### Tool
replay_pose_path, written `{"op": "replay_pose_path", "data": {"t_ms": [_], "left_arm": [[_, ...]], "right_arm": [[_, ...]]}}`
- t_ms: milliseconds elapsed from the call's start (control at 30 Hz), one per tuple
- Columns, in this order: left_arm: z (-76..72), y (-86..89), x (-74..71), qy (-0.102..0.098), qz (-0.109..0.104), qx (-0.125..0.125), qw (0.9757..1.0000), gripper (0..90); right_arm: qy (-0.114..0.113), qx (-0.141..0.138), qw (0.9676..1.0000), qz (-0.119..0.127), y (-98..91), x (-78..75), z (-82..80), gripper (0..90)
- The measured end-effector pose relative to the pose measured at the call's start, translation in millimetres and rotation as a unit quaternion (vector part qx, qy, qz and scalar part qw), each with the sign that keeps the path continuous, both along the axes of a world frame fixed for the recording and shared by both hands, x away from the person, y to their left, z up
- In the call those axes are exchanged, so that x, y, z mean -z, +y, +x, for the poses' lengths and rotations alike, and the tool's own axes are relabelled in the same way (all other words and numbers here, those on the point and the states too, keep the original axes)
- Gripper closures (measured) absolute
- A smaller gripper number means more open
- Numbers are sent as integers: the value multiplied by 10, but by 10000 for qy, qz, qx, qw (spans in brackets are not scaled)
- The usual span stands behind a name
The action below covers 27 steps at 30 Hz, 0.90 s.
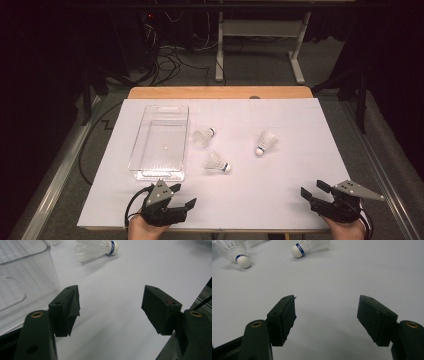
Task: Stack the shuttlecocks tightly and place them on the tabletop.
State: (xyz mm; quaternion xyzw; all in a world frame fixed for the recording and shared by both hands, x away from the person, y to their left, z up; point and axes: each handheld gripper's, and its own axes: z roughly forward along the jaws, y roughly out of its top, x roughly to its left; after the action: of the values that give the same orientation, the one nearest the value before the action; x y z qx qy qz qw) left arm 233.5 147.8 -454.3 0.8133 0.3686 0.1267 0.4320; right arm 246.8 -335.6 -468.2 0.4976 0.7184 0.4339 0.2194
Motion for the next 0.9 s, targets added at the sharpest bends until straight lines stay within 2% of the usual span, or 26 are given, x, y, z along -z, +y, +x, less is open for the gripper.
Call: {"op": "replay_pose_path", "data": {"t_ms": [333, 467, 667, 900], "left_arm": [[98, -166, -24, -55, 45, 42, 10000, 315], [154, -221, -35, -18, 51, 46, 10000, 315], [225, -321, -59, -61, 200, 8, 9998, 322], [310, -368, -101, -30, 237, -58, 9997, 325]], "right_arm": [[2, -17, 10000, -2, -2, 1, -1, 316], [7, -24, 10000, -2, -1, 2, -2, 317], [-10, 9, 10000, -4, -5, -3, -5, 315], [0, -14, 10000, -9, -3, -1, -5, 316]]}}
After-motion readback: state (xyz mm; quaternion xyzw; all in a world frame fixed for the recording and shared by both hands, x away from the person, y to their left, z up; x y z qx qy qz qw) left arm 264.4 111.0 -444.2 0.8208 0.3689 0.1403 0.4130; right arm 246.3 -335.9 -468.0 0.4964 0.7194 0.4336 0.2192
